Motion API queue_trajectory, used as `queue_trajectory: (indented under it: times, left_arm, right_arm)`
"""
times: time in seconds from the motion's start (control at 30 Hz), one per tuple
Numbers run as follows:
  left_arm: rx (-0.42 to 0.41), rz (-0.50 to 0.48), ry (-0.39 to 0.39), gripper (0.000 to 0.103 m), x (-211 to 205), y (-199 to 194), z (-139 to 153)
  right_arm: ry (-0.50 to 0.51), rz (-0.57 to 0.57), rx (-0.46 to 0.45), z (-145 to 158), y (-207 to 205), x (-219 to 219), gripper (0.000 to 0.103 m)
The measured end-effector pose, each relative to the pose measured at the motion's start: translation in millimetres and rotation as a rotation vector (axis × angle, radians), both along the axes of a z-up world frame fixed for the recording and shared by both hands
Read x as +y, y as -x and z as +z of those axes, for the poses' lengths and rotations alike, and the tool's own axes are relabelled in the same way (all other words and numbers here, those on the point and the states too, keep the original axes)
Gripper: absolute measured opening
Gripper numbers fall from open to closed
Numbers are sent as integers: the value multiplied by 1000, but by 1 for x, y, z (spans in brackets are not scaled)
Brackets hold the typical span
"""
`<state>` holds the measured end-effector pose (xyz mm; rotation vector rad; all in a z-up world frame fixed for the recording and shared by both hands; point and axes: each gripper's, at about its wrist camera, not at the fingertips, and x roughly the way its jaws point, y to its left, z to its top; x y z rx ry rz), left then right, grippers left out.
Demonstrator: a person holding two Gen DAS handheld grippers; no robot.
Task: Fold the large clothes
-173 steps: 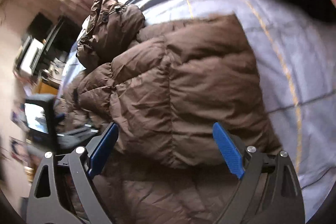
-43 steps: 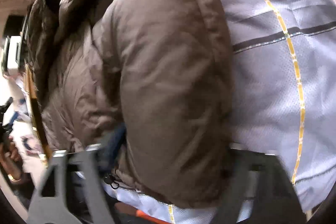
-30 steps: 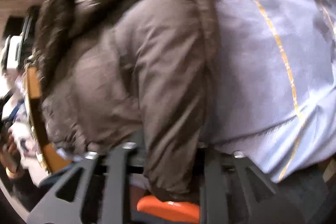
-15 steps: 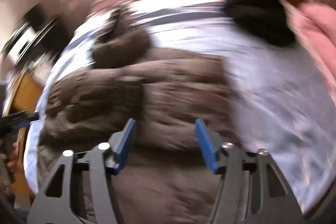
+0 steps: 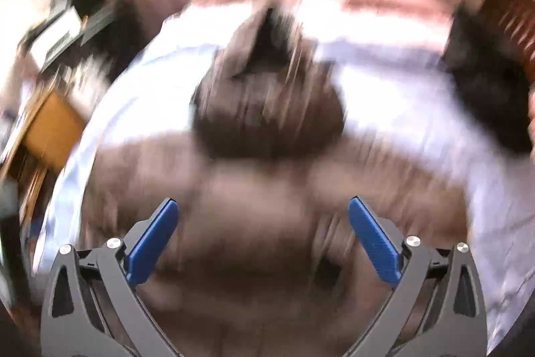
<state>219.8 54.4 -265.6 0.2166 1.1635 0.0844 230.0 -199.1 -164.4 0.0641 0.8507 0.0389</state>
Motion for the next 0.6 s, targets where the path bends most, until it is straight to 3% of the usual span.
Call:
queue_trajectory:
  times: [0.1, 0.2, 0.3, 0.4, 0.43, 0.47, 0.5, 0.53, 0.6]
  left_arm:
    - [30, -25, 51, 101, -8, 9, 11]
    - [8, -79, 25, 101, -17, 23, 19]
    - [19, -83, -15, 101, -17, 24, 11]
    - [102, -33, 37, 101, -7, 13, -4]
    - [116, -17, 50, 101, -3, 10, -6]
    - [119, 2, 55, 101, 1, 7, -8]
    - [113, 13, 55, 101, 4, 5, -7]
    - [107, 22, 56, 101, 6, 4, -6]
    - [91, 45, 66, 101, 10, 2, 0]
  right_arm:
    - [94, -47, 8, 1, -85, 8, 102]
    - [203, -112, 51, -19, -164, 15, 102]
    - [265, -161, 131, -46, -220, 16, 102]
    - [248, -184, 254, -87, -251, 14, 102]
    - [226, -174, 287, -96, -250, 12, 92]
    - [210, -171, 306, -102, -249, 10, 38]
    - [176, -201, 332, -108, -246, 1, 7]
    - [78, -216, 302, -103, -237, -10, 6]
    - [-14, -199, 197, -79, -219, -22, 5]
